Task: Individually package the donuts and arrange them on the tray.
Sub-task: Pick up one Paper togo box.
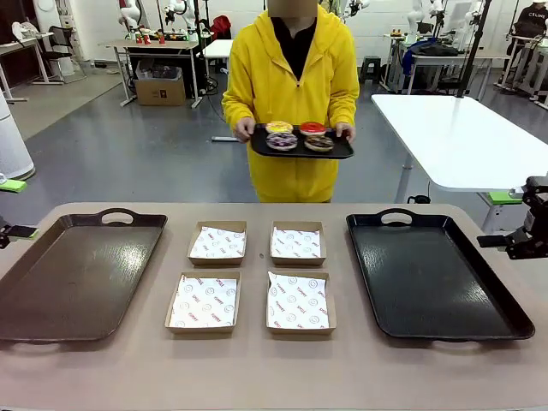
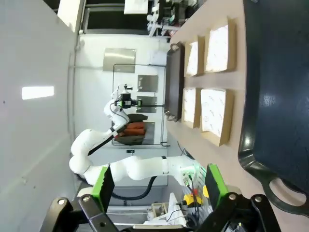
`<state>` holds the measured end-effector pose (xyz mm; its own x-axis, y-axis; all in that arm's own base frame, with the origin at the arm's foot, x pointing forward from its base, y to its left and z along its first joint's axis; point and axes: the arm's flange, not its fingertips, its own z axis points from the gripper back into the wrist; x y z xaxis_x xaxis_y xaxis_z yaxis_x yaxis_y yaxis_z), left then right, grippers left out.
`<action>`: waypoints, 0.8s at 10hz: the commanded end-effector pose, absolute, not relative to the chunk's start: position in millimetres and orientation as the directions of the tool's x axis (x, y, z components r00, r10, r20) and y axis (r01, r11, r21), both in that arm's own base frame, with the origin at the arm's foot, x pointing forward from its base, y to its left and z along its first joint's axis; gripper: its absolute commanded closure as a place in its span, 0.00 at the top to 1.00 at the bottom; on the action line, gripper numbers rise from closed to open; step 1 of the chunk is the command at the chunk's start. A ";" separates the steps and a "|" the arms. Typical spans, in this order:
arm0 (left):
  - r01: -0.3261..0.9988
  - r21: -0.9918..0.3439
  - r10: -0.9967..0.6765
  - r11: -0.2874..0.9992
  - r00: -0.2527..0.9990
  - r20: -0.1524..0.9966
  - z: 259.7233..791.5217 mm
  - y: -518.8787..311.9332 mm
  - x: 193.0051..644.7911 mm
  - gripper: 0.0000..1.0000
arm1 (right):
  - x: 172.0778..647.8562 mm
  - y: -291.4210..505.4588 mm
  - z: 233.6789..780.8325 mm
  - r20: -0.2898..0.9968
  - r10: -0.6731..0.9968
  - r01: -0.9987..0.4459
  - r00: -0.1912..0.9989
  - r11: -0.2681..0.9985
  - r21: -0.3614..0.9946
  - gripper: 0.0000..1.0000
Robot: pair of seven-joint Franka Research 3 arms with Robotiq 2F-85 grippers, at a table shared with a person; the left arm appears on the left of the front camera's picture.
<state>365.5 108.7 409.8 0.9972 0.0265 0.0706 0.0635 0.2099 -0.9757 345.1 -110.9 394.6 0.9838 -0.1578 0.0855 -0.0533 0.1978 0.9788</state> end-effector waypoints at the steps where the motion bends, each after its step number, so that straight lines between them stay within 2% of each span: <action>1: 0.067 -0.943 0.086 0.325 0.991 0.100 423.3 95.9 358.8 1.00 | 342.9 -91.9 409.7 0.122 -0.152 -0.076 0.981 0.281 0.957 1.00; 2: 0.063 -0.976 0.027 0.210 0.997 0.071 409.8 108.7 365.5 1.00 | 345.1 -110.9 394.6 0.085 -0.158 -0.053 0.984 0.198 0.979 1.00; 8: 0.063 -0.976 0.027 0.210 0.997 0.071 409.8 108.7 365.5 1.00 | 345.1 -110.9 394.6 0.085 -0.158 -0.053 0.984 0.198 0.979 1.00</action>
<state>365.7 105.7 407.7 0.9979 0.0246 0.0597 0.0528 0.2207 -0.9739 345.4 -110.4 394.7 0.9837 -0.1603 0.0815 -0.0466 0.2107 0.9765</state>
